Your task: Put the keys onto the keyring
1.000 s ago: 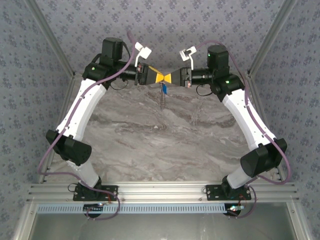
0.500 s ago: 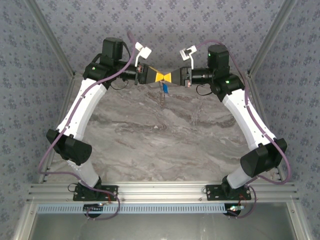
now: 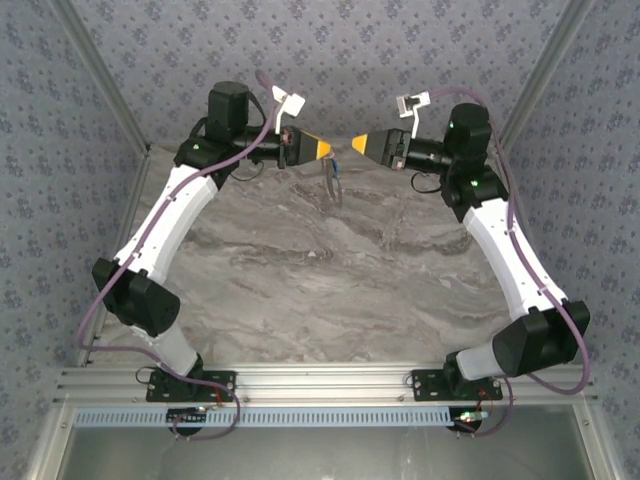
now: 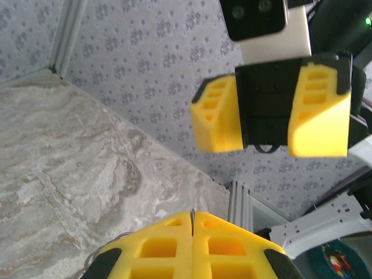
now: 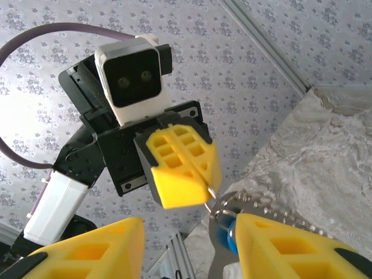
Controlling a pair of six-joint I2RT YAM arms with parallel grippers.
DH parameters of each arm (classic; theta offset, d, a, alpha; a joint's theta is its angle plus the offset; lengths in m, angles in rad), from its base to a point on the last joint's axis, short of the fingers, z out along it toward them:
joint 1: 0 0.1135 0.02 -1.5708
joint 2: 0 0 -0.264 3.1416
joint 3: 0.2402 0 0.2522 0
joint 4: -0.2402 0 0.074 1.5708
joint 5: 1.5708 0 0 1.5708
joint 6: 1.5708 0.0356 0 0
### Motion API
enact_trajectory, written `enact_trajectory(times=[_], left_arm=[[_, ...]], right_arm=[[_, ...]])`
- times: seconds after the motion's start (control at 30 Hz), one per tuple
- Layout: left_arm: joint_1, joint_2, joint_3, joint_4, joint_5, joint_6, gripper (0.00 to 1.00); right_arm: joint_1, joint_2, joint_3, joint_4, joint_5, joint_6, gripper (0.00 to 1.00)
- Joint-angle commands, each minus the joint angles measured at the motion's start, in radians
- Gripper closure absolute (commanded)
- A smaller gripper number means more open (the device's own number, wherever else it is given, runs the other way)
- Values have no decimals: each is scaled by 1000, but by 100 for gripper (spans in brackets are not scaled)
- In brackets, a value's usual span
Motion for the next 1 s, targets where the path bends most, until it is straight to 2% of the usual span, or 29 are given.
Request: enact_trajectory(times=[0.0,0.1,0.27,0.5,0.6,0.77,0.97], left_arm=[[-2,-72,-9,179,-13,-79,100],[-6,-77,-12,229,-8,-118,100],[-13,-80,-3,266,-7,-147,100],[-23,-77,5,291,-7,-166,100],[-24,-76,12,290,-9,-168,100],[-24,-74,18,283,-14,-162,100],[-22,-69,27,278,-14,-157,100]], right_arm=[[5,-35,-45,118,26,63,48],[5,-29,-78,219,28,132,44],[22,4,-71,352,36,217,43],[71,61,-19,401,34,250,43],[81,71,-16,416,29,259,46],[77,69,-40,467,16,302,58],[50,65,-93,605,14,411,56]])
